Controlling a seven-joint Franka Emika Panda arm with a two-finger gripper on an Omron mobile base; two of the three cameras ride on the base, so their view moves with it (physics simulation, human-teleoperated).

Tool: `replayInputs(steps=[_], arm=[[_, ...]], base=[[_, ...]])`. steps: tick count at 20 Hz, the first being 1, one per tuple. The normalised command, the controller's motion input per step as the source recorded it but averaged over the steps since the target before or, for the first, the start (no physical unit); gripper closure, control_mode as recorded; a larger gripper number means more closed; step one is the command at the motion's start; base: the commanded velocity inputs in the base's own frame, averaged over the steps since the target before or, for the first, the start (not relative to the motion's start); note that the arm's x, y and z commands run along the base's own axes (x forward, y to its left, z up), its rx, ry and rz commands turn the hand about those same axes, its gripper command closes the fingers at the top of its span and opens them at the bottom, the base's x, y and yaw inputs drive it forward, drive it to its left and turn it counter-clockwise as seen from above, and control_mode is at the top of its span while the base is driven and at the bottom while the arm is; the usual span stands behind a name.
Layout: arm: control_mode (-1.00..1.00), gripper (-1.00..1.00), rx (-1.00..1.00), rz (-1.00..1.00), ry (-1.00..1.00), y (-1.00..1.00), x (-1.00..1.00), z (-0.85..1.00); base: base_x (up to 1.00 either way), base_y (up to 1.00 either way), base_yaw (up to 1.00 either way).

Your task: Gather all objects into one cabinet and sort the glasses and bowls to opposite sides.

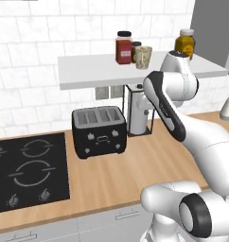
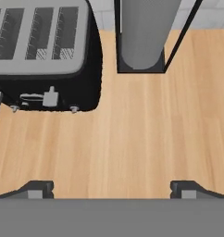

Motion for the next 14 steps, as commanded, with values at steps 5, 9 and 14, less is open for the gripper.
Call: replayInputs(steps=[5, 9, 14], arm=[[-1.00, -1.00, 0.00, 0.01, -0.07, 0.13, 0.04, 0.31], [-1.00, -1.00, 0.00, 0.02, -0.11, 0.11, 0.00, 0.33], [-1.00, -1.00, 0.00, 0.00, -0.07, 0.10, 0.00, 0.42]], base=[[0.00, 0.00, 0.00], [0.00, 0.00, 0.00], [0.00, 0.00, 0.00]])
